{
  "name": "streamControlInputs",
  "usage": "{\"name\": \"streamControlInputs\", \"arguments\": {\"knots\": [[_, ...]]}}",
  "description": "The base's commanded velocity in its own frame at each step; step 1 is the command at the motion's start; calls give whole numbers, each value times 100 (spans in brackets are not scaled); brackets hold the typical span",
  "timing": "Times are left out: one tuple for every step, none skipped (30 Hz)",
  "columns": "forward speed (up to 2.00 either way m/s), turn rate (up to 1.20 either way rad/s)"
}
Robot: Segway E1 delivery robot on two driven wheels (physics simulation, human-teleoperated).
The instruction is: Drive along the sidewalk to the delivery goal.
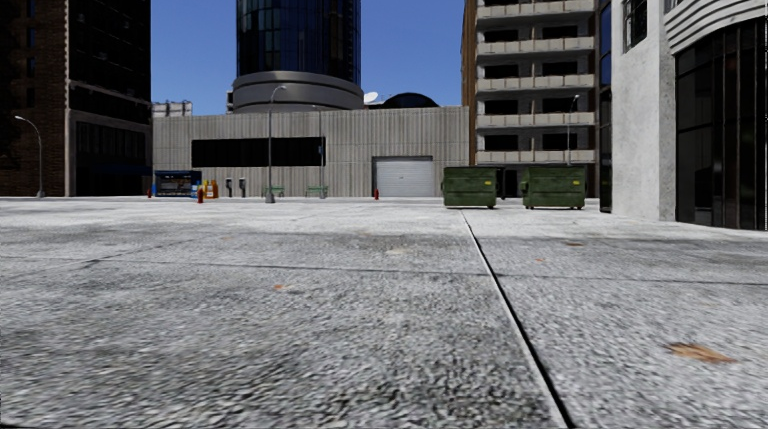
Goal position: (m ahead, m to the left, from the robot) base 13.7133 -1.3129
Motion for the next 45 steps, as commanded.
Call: {"name": "streamControlInputs", "arguments": {"knots": [[200,0],[200,0],[200,0],[200,0],[200,0],[200,0],[200,0],[200,0],[200,0],[200,0],[200,0],[200,0],[200,0],[200,0],[200,0],[200,0],[200,0],[200,0],[200,0],[200,0],[200,0],[200,0],[200,0],[200,0],[200,0],[200,0],[200,0],[200,0],[200,0],[200,0],[200,0],[200,0],[200,0],[200,0],[200,0],[200,0],[200,0],[200,0],[200,0],[200,0],[200,0],[200,0],[200,0],[200,0],[200,0]]}}
